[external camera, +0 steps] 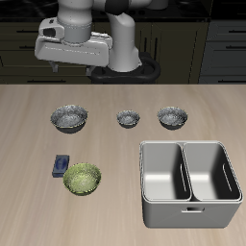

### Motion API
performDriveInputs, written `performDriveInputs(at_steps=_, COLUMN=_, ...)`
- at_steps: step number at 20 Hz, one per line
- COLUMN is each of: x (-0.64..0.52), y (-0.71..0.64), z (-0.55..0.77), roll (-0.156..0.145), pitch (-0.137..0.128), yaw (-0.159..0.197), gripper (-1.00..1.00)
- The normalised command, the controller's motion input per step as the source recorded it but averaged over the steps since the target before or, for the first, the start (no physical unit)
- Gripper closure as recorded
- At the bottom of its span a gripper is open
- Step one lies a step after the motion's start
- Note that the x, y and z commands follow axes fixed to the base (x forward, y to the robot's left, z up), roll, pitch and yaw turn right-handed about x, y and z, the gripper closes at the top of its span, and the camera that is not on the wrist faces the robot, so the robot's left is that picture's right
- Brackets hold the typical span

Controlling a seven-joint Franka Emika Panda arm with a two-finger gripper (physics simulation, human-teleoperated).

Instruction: Place the green bowl in the left side of the drainer

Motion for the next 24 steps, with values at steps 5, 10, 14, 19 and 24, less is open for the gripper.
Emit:
performDriveInputs(at_steps=5, x=0.26, y=-0.29, z=0.08, roll=-0.032, pitch=-0.006, yaw=-0.008, gripper=-1.00)
performDriveInputs(at_steps=10, x=0.23, y=-0.16, z=0.03, roll=-0.002, pitch=0.002, yaw=0.009, gripper=-1.00)
performDriveInputs(at_steps=14, x=0.24, y=0.01, z=0.07, roll=0.021, pitch=-0.014, yaw=0.005, gripper=-1.00)
performDriveInputs(at_steps=19, x=0.22, y=-0.02, z=0.07, roll=-0.011, pitch=-0.017, yaw=-0.010, gripper=-1.00)
performDriveInputs(at_steps=24, x=0.34, y=-0.03, z=0.10, roll=-0.021, pitch=-0.010, yaw=-0.026, gripper=-1.00)
